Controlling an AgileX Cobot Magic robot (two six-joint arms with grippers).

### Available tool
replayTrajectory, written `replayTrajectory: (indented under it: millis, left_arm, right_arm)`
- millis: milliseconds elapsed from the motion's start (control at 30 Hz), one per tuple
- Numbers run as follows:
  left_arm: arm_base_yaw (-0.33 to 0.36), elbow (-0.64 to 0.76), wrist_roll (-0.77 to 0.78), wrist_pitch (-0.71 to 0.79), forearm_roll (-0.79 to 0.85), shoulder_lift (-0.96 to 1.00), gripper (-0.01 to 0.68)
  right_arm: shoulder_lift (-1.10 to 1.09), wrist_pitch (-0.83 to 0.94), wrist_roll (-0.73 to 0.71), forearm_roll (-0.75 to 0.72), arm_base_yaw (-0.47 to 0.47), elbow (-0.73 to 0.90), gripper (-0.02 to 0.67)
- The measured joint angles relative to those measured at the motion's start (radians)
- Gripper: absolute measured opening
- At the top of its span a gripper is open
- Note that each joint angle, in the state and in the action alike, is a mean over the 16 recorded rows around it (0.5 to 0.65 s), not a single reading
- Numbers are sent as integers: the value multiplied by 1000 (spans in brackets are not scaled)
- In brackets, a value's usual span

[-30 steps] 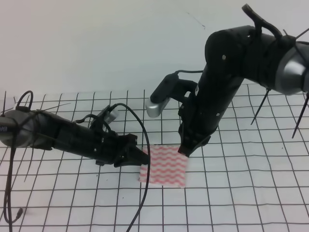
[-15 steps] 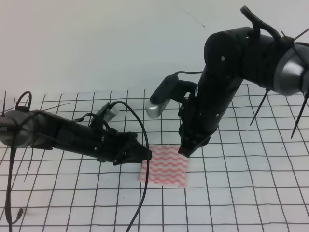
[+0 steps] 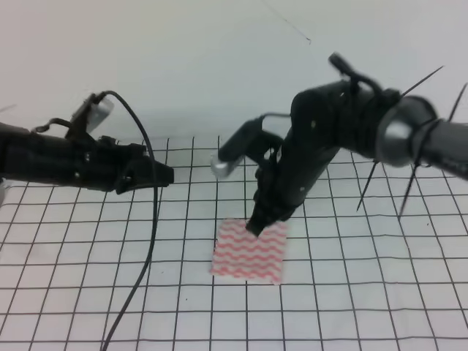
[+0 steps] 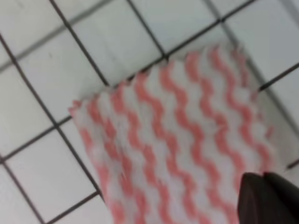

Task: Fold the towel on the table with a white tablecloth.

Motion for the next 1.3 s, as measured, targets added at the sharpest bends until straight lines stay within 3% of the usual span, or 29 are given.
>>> replayTrajectory:
  millis: [367,700,1000,1300]
  left_arm:
    - [32,-1,0,33,58,-114,3]
    - [32,-1,-31,45,111,-334,-1]
    - [32,66,-120,26,220,-724,-1]
    - [29,342,-216,-103,254,-1191,-1]
  right_arm:
    - [28,-79,14,0,-1,0,-2]
    - [-332,-98,41,-37,-9,2,-2]
    - [-803,-123,329,-276,-17,151,0]
    - [-1345,-292,759,-616,-17,663,0]
